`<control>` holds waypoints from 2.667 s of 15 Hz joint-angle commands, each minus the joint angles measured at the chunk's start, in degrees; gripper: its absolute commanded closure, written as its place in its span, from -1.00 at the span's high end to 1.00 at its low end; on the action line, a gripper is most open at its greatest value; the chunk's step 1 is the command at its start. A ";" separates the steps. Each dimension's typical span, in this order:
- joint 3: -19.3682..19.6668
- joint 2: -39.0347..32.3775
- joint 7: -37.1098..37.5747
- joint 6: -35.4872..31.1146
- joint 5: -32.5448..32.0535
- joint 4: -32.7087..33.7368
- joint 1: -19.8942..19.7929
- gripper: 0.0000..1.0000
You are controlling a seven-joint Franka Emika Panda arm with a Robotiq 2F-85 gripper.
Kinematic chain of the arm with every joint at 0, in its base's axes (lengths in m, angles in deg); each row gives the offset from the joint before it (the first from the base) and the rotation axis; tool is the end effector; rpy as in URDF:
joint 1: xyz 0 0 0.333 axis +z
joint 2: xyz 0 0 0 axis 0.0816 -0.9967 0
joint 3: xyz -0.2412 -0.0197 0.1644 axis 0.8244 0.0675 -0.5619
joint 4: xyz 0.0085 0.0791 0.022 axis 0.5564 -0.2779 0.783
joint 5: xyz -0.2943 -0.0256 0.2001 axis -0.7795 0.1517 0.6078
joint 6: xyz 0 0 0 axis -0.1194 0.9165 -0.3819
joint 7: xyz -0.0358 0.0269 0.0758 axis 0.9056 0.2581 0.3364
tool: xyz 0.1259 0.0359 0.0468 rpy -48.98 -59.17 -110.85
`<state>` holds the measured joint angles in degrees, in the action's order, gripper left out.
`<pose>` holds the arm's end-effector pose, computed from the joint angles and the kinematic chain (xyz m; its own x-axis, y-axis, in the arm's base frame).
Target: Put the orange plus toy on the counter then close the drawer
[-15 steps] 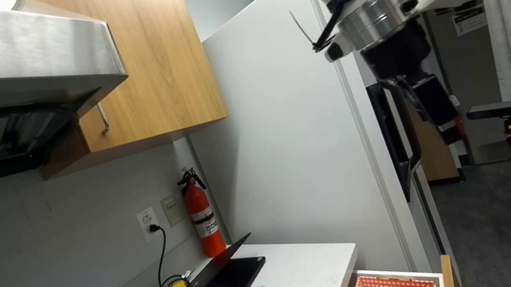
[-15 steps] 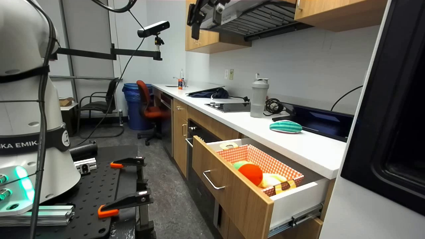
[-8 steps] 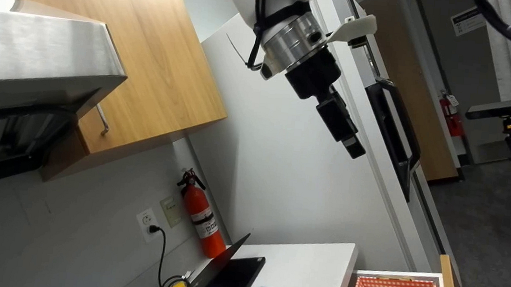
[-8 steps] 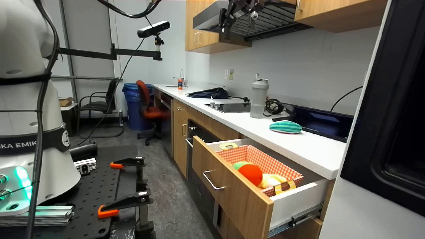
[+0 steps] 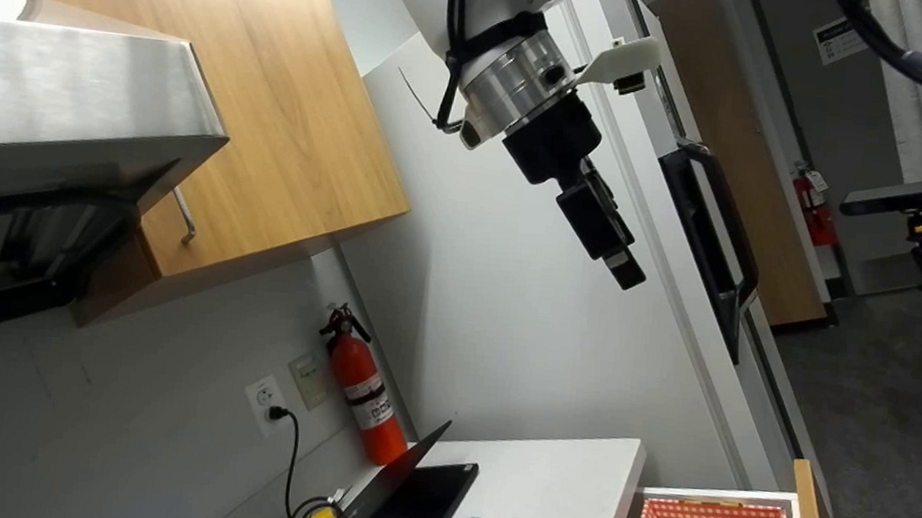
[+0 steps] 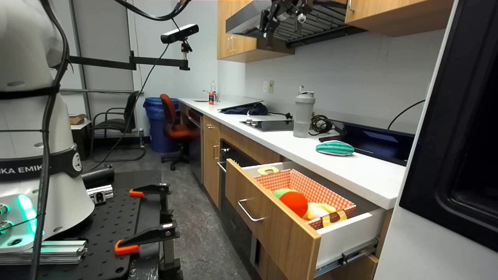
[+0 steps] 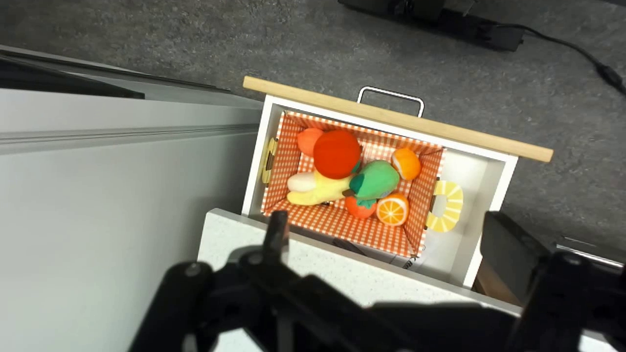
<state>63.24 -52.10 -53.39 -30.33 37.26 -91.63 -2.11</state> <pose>0.4857 0.0575 0.4987 0.9464 0.2759 -0.1681 0.3106 -0.9201 0.2387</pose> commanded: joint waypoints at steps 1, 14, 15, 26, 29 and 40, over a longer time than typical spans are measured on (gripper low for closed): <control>0.93 -0.07 0.06 0.17 -0.05 0.16 1.01 1.00; 0.83 -3.73 10.42 -2.96 4.03 -1.28 1.55 1.00; 0.89 -4.16 11.97 -3.59 4.81 -1.95 1.61 1.00; 3.11 -4.38 24.70 -19.50 9.50 -16.96 0.87 1.00; 3.69 -5.07 27.58 -23.86 9.31 -19.63 0.84 1.00; 8.08 -10.77 32.16 -31.04 4.90 -18.99 -0.47 1.00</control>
<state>70.45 -60.78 -22.98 -59.51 43.49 -111.75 -2.09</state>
